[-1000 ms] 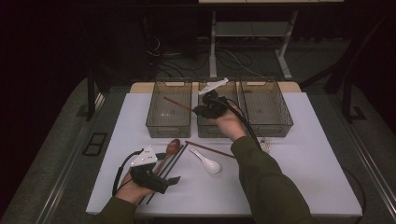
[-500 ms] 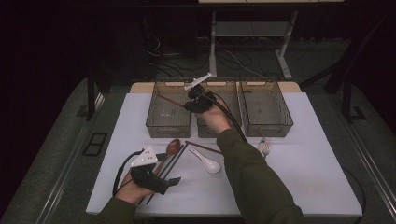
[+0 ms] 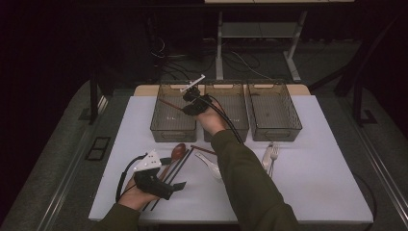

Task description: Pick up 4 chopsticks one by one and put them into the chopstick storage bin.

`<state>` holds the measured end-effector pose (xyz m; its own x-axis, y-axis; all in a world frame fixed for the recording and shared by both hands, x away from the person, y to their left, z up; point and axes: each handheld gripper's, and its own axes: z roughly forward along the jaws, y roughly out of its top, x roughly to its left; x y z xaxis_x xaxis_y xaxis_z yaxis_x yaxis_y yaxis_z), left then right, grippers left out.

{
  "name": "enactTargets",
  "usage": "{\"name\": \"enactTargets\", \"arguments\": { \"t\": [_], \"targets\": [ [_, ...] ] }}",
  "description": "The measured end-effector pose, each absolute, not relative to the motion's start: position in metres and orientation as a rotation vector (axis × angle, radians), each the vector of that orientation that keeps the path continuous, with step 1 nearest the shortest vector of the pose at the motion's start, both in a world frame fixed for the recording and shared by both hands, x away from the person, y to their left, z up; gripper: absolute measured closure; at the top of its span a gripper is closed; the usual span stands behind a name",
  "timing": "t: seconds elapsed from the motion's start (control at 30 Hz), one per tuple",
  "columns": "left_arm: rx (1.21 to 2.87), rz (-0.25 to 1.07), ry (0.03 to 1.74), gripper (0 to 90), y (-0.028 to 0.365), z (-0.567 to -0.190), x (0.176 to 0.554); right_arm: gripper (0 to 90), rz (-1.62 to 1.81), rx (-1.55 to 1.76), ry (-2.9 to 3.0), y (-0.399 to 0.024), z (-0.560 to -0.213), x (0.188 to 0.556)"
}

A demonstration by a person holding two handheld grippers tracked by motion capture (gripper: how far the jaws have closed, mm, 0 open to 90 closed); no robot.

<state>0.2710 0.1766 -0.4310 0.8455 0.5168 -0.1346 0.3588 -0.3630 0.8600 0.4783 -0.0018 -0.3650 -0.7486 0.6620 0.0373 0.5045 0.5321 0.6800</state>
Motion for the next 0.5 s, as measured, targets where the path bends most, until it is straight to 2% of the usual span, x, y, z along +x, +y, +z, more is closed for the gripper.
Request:
{"name": "enactTargets", "arguments": {
  "t": [0.13,0.23,0.5],
  "targets": [
    [1.991,0.192,0.638,0.0,0.176,-0.431,0.271,83.5,1.025,0.984,2.536,0.007,-0.366,0.479],
    [1.988,0.191,0.641,0.0,0.177,-0.431,0.271,76.7,1.034,0.976,2.522,0.008,-0.365,0.478],
    [1.99,0.189,0.642,0.0,0.176,-0.431,0.271,65.6,1.116,0.984,2.51,-0.002,-0.356,0.478]
  ]
}}
